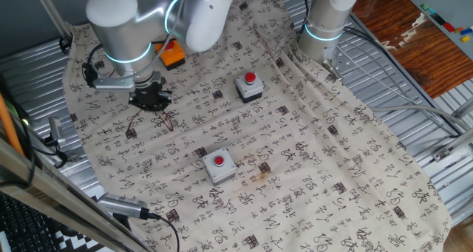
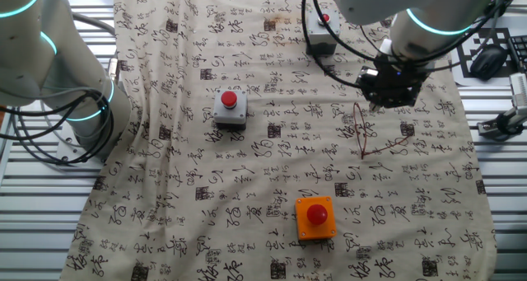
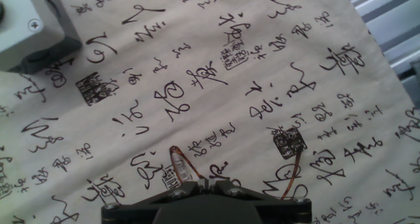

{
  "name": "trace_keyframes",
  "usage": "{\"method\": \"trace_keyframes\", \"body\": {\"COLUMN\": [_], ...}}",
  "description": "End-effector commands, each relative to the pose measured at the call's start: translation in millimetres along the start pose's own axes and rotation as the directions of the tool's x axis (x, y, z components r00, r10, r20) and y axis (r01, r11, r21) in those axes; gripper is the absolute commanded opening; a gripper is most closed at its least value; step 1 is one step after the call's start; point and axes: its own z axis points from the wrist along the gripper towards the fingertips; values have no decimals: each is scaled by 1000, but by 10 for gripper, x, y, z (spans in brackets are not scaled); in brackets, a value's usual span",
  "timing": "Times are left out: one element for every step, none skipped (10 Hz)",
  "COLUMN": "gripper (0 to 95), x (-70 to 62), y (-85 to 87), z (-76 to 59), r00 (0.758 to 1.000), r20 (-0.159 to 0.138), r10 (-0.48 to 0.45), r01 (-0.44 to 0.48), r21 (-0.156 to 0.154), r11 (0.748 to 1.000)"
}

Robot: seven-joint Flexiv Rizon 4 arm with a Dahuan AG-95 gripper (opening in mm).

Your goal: Unfold the leg of the glasses (with one hand)

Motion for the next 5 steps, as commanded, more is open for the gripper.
{"method": "trace_keyframes", "body": {"gripper": [0, 0, 0, 0, 0], "x": [-2, 1, 5, 9, 28], "y": [-27, -39, -54, -50, -17], "z": [34, 65, 108, 128, 148], "r00": [1000, 1000, 1000, 1000, 1000], "r20": [-5, -5, -5, -8, -11], "r10": [-16, -17, -17, -13, -14], "r01": [16, 17, 17, 13, 14], "r21": [-4, -3, -2, 0, 1], "r11": [1000, 1000, 1000, 1000, 1000]}}
